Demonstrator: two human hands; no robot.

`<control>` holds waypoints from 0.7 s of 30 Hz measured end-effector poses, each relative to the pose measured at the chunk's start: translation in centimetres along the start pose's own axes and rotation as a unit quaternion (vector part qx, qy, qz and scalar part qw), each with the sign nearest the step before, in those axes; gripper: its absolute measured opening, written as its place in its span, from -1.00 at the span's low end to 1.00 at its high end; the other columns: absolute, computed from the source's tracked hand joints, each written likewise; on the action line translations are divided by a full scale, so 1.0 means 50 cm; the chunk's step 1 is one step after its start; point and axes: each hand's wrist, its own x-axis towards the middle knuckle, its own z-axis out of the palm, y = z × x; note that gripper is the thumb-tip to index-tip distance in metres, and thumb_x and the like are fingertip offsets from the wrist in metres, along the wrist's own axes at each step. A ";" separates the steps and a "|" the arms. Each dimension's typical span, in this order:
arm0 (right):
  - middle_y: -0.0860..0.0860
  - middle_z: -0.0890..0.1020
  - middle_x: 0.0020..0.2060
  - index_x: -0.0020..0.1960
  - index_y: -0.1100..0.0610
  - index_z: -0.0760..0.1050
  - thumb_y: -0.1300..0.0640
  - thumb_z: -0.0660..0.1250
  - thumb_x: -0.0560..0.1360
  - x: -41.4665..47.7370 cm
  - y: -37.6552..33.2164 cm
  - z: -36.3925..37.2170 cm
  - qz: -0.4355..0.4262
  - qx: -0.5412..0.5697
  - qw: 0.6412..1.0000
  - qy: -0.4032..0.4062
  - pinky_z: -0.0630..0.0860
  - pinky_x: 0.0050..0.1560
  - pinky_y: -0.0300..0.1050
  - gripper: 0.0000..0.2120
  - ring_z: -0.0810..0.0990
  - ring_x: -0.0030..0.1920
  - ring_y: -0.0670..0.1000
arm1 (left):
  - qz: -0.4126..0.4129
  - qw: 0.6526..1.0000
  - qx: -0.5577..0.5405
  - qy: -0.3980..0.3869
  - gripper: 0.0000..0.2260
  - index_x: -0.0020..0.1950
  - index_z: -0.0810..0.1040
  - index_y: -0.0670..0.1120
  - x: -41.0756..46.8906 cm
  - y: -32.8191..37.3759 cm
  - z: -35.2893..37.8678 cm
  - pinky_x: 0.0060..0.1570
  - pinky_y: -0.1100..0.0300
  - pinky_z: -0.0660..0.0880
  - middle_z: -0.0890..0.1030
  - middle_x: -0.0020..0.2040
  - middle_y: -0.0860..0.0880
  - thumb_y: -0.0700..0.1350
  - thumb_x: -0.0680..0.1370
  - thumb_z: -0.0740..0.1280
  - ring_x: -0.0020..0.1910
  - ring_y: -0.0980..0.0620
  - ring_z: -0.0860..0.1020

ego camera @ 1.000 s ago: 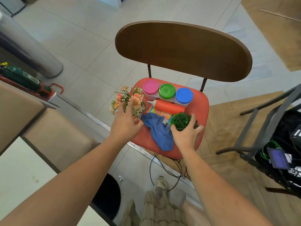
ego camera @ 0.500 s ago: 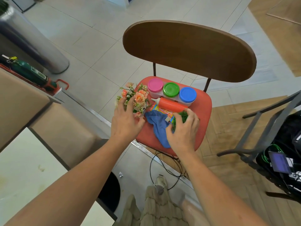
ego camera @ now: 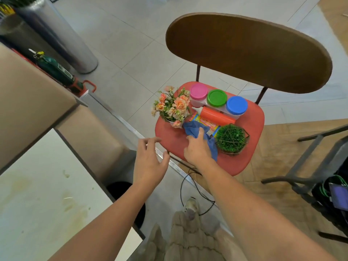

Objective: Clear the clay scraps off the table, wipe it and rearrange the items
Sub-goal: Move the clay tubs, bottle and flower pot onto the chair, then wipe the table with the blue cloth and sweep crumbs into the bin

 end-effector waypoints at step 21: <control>0.19 0.25 0.36 0.44 0.16 0.31 0.22 0.38 0.53 0.088 -0.001 0.016 0.043 -0.119 0.991 -0.040 0.51 0.21 0.14 -0.48 0.24 0.44 0.31 | -0.105 0.985 -0.064 -0.125 -0.55 0.43 0.37 0.15 -0.038 -0.060 -0.060 -0.03 0.34 0.45 0.35 0.29 0.09 0.07 0.58 0.40 0.04 0.08 0.57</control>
